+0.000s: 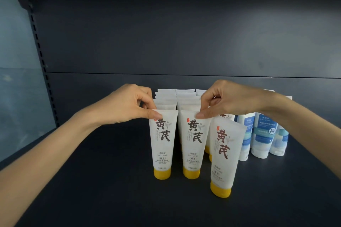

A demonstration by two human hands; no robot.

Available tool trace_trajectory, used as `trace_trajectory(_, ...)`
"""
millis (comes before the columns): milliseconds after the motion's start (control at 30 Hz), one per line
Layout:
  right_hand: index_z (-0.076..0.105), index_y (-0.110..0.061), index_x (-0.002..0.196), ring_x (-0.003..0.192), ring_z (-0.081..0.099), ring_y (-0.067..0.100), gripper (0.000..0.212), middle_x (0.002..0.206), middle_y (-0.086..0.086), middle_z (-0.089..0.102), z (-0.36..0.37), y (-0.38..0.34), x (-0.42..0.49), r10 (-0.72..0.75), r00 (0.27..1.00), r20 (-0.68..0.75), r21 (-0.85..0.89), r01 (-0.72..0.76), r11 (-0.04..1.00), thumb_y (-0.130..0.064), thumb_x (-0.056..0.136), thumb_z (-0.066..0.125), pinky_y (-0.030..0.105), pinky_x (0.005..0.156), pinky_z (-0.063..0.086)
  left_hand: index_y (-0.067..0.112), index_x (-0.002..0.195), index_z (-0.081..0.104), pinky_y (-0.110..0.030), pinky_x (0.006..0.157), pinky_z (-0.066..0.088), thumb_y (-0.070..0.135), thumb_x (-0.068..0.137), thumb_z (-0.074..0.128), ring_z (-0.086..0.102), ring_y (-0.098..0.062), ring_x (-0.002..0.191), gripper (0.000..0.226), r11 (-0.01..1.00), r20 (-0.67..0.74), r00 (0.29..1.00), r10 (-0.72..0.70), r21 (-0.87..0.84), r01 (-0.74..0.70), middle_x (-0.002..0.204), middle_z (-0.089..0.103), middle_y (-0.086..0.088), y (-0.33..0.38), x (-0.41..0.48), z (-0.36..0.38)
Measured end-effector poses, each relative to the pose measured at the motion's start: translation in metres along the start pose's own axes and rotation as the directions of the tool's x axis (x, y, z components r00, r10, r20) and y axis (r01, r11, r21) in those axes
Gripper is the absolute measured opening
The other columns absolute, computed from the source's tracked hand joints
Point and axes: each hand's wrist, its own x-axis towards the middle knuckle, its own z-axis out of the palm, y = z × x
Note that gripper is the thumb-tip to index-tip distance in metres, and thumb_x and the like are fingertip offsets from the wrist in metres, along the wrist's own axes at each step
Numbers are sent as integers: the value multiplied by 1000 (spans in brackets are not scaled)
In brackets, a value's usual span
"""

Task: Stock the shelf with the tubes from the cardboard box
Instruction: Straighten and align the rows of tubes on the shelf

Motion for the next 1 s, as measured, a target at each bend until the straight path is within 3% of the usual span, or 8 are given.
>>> trace_trajectory(100, 70, -5, 74, 63, 46, 43, 29, 77, 36, 55, 0, 4, 2, -2, 1000, 15, 23, 1, 1000, -34, 80, 71, 28, 61, 40, 26, 72, 77, -10, 50, 34, 46, 60, 71, 47, 0, 55, 24, 999, 11, 1000, -12, -33, 12, 69, 56, 16, 0, 0, 1)
trace_trajectory(267, 71, -12, 76, 72, 54, 44, 42, 91, 35, 58, 0, 6, 3, 1, 1000, 13, 37, -2, 999, -52, 68, 67, 29, 65, 44, 26, 74, 77, -12, 49, 34, 46, 59, 72, 46, 0, 53, 25, 999, 44, 999, -27, -36, 29, 71, 57, 12, -1, 1, -2)
trace_trajectory(467, 67, -28, 96, 52, 36, 11, 38, 60, 7, 38, -6, 3, -6, -23, 1000, -9, -19, 23, 1000, -54, 68, 65, 12, 55, 38, 30, 75, 76, -15, 51, 33, 52, 59, 70, 47, 1, 54, 28, 999, 40, 999, -34, 21, 33, 72, 57, 16, 4, 1, -1)
trace_trajectory(600, 50, -38, 98, 73, 61, 33, 50, 62, 6, 48, -18, 5, -21, 39, 999, -23, -71, -41, 997, -69, 60, 59, 20, 69, 53, 36, 86, 73, -22, 58, 31, 71, 54, 58, 47, 4, 59, 49, 991, -11, 1000, 21, 132, -19, 78, 56, 16, 13, 7, 5)
trace_trajectory(667, 52, -43, 94, 67, 55, 36, 52, 63, 11, 48, -23, 6, -30, 48, 999, 3, -62, -47, 997, -80, 57, 56, 14, 62, 50, 37, 87, 73, -22, 58, 29, 71, 55, 58, 45, 3, 56, 49, 991, -9, 999, 46, 126, -44, 77, 55, 14, 20, 12, 8)
trace_trajectory(733, 57, -45, 95, 54, 40, 19, 61, 57, 0, 39, -25, 5, -38, 53, 996, 71, -76, -47, 996, -88, 52, 55, 14, 57, 42, 36, 87, 74, -20, 57, 28, 67, 58, 60, 44, 3, 54, 45, 992, 11, 998, 65, 104, -66, 76, 53, 14, 26, 18, 12)
trace_trajectory(867, 63, -36, 96, 53, 31, 12, 48, 56, -4, 31, -22, 0, -51, 56, 987, 152, -55, -48, 997, -70, 62, 64, 29, 58, 36, 36, 85, 74, -15, 55, 29, 59, 64, 66, 43, 1, 56, 32, 992, 50, 995, 88, 89, -92, 75, 52, 16, 33, 27, 19)
trace_trajectory(1000, 68, -31, 94, 53, 31, 11, 34, 56, -3, 31, -22, -1, -56, 61, 993, 103, -100, -51, 994, -54, 69, 66, 28, 55, 33, 34, 79, 74, -14, 55, 32, 47, 71, 72, 41, -2, 54, 15, 991, 64, 992, 111, 66, -115, 75, 53, 15, 36, 33, 23)
